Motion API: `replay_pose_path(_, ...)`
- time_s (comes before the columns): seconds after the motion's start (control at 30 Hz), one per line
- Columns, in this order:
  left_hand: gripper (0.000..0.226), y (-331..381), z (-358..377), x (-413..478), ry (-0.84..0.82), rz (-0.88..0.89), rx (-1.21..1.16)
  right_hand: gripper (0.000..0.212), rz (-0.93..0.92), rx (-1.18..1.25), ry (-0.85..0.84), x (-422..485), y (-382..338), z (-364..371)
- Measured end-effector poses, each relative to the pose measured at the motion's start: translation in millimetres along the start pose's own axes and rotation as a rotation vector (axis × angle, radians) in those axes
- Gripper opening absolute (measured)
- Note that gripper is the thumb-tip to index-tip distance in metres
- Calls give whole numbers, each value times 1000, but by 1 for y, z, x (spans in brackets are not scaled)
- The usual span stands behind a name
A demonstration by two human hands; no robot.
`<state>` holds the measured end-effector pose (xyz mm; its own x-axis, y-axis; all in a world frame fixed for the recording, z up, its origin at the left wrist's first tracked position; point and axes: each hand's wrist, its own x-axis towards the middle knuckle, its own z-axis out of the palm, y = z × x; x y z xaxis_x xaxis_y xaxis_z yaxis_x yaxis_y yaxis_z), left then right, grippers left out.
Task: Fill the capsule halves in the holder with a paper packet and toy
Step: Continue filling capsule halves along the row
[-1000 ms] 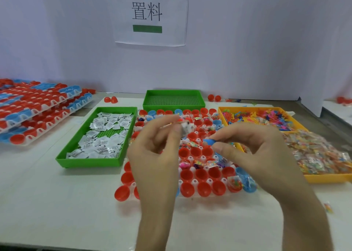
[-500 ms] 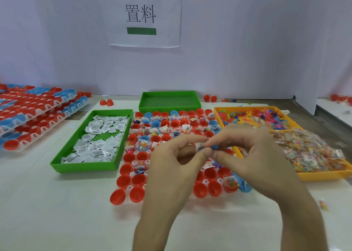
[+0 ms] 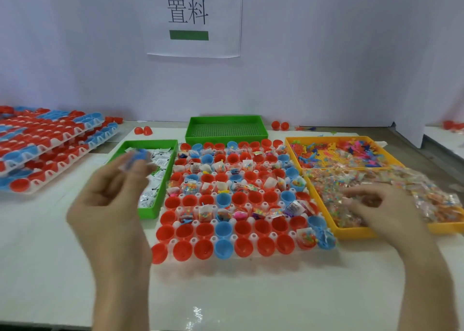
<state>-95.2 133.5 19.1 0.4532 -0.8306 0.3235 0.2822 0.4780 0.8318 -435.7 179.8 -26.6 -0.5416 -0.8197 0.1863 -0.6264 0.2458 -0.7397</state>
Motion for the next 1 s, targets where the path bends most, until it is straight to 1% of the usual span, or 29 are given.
replay_pose_path(0.03,21,1,-8,6,66,3,-54,21,6,47,29,2,1,2)
replay_pose_path(0.1,23,5,-18,12,114,19,-59,28,42,84,87,5,5,8)
replay_pose_path(0.17,23,7,-20,12,122,26,-45,29,52,104,142,6,7,14)
replay_pose_path(0.23,23,8,-14,5,91,18,-34,33,16,128,207,3,6,15)
replay_pose_path(0.33,39,6,0,-8,-16,-40,18,36,-55,123,323,-1,1,11)
replay_pose_path(0.47,30,-2,22,-29,-246,-131,129,30,-144,144,430,-7,-11,6)
replay_pose_path(0.53,23,-5,32,-39,-375,-170,123,29,-220,244,433,-12,-25,6)
replay_pose_path(0.63,20,-4,43,-50,-517,-176,95,22,-354,512,339,-25,-62,10)
replay_pose_path(0.73,14,1,49,-55,-560,-126,104,14,-489,682,162,-42,-100,17)
replay_pose_path(0.8,12,3,50,-56,-564,-107,98,11,-552,721,33,-52,-115,22)
replay_pose_path(0.87,11,3,51,-57,-560,-82,93,11,-573,710,-83,-56,-121,27)
replay_pose_path(0.93,12,2,51,-57,-535,-68,90,18,-557,704,-149,-57,-122,29)
replay_pose_path(1.0,11,-1,51,-56,-501,-66,86,19,-541,709,-184,-57,-122,28)
